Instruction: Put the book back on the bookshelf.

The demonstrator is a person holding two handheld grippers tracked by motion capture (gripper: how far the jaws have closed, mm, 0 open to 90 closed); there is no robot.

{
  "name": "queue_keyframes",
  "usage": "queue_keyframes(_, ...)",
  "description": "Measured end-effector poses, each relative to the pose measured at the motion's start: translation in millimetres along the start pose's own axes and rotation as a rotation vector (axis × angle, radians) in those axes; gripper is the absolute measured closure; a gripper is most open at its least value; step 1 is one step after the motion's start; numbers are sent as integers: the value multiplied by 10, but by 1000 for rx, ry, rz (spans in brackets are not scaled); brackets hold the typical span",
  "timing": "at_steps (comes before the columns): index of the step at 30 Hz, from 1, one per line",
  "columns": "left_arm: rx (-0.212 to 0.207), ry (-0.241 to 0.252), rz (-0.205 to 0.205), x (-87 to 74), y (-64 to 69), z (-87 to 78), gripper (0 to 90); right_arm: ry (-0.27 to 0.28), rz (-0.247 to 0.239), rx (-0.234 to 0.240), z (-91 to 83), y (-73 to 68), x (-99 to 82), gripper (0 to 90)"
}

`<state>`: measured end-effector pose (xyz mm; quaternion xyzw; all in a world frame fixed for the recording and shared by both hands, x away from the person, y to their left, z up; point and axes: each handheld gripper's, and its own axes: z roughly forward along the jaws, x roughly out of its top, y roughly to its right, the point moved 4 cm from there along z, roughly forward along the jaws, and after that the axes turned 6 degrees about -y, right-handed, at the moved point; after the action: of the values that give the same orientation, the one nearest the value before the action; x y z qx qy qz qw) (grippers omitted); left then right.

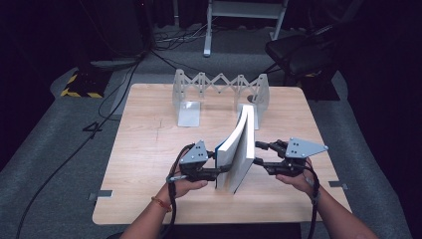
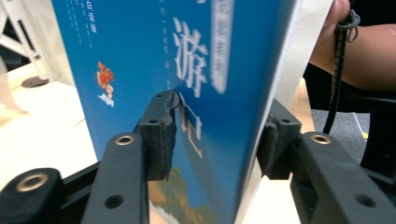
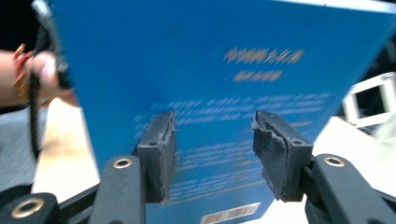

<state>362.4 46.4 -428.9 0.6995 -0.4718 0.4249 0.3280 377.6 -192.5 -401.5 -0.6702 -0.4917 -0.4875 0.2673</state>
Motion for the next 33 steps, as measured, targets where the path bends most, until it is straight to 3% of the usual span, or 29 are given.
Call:
queue_keyframes(2,6,-11,16,-12,31,-59,500,-28,-22,25,56,-83,-38,490)
queue_keyframes(3,6,-11,16,-12,31,-59,443,-28,-22,25,56,-83,-38,490)
queue_keyframes(4,17,-22,21,-23,49,-78,443,-37,-25,33,77,-112,-55,487)
queue_keyframes(8,64,-54,24,-96,119,-99,307,-73,-36,48,168,-168,-125,478)
queue_keyframes(16,155,-108,7,-194,400,182,154,-102,-37,53,321,-214,-170,450)
queue_keyframes(21,238,-80,-57,-220,436,299,158,-98,-21,63,387,-210,-192,416)
queue_keyframes(23,277,-81,-64,-224,445,355,157,-100,-16,50,394,-199,-196,412)
queue_keyframes(29,340,-88,-101,-272,421,464,184,-86,-4,14,391,-161,-187,408)
queue_keyframes(33,371,-83,-97,-287,406,487,218,-74,1,-7,389,-145,-182,408)
